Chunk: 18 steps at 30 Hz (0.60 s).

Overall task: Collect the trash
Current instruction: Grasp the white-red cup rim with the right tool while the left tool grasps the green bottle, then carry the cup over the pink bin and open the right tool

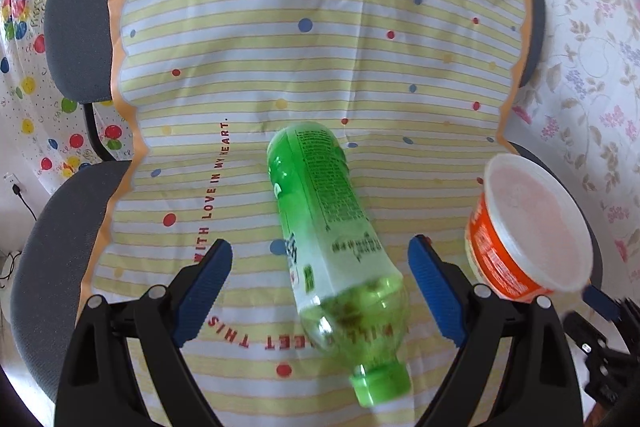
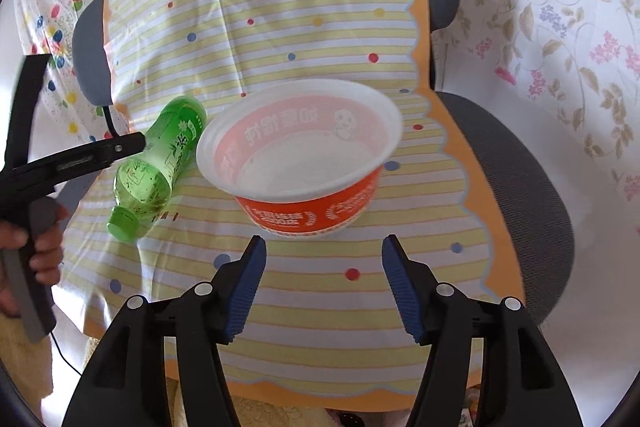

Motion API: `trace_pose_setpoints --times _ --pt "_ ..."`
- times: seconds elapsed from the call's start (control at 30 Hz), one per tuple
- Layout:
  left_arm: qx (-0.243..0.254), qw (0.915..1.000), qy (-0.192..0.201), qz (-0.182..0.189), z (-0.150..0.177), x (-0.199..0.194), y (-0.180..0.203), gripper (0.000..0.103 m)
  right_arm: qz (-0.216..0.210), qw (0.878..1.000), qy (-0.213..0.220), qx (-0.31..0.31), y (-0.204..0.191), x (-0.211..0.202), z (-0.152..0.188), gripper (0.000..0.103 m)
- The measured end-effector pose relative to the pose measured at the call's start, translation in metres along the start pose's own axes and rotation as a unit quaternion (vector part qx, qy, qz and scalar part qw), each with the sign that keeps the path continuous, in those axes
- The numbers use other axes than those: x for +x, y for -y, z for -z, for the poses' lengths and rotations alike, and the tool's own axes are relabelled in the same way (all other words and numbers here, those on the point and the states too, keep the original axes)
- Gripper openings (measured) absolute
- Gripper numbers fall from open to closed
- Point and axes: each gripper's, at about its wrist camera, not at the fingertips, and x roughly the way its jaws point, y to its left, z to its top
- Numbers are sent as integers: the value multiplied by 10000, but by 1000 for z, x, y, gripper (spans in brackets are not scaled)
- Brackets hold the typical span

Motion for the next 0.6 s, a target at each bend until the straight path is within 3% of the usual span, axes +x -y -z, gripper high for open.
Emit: trace_pose_setpoints --times 0.2,0.3,0.4,0.47,0.6 --pt "-33 9995 -263 -171 -13 29 -1 82 -57 9981 534 294 15 -19 -12 60" --pt "-68 9991 -408 -103 -14 41 -2 76 -29 9969 667 412 18 -16 -23 52" --pt "-13 9989 -472 -8 -13 47 1 71 -67 9964 662 534 21 -8 -34 52" --pt "61 9988 -464 133 -11 47 5 61 -50 9960 647 609 23 -2 -40 53" --pt "332 9991 -133 229 1 22 13 59 -121 9952 474 850 30 12 -47 58"
